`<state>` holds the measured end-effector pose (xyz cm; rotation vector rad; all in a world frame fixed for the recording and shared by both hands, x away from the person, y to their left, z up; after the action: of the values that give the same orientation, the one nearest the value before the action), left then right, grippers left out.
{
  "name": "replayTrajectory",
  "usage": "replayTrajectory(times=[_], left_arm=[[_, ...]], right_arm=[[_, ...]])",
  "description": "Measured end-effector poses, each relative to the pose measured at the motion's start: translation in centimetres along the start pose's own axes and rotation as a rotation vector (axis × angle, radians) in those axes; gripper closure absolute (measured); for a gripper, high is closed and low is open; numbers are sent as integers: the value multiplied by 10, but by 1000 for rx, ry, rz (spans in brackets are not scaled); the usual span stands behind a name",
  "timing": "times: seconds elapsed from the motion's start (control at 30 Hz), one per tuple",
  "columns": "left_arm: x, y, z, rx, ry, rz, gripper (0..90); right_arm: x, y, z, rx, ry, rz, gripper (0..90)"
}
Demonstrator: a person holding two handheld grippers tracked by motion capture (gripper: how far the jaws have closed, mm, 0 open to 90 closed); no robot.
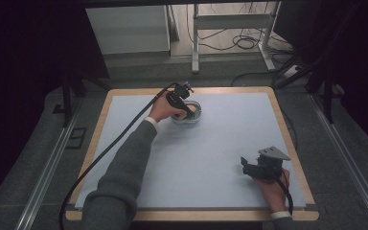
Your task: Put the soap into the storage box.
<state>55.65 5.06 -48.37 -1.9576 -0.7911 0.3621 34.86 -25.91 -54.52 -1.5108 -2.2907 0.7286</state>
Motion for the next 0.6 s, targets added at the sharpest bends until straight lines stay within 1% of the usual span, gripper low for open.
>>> replayTrajectory(times=[0.03,0.07,0.1,0.2,0.23,0.33,0.43,0.5,0.6], left_arm=[[0,-2,0,7,8,-6,269],[-1,-3,0,5,4,-6,262],[-1,-5,1,12,12,-7,252],[-3,-10,3,12,19,-13,221],[-6,-14,4,-4,17,-11,211],[-13,-26,8,-49,31,1,218],[-19,-36,13,-57,41,-19,209],[-24,-46,19,-79,39,0,209],[-31,-58,29,-95,45,-15,208]], right_arm=[[0,0,0,0,-1,1,94],[0,0,0,1,-5,2,93],[0,0,0,0,-7,2,93],[0,0,0,-1,-4,1,94],[0,0,0,0,-4,1,94],[0,0,0,-1,-8,2,94],[0,0,0,2,-6,1,93],[0,0,0,1,-9,2,93],[0,0,0,2,-5,1,94]])
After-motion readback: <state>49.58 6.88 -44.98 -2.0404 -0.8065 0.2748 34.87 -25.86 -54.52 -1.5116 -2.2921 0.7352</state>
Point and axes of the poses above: each handheld gripper's, and its own axes: y roughly forward along the jaws, z roughly out of its underside, x roughly to its left, the point moved 3 cm from there along y, roughly forward along the jaws, and after that the axes turned 4 degrees about -z, right-handed, at the moved point
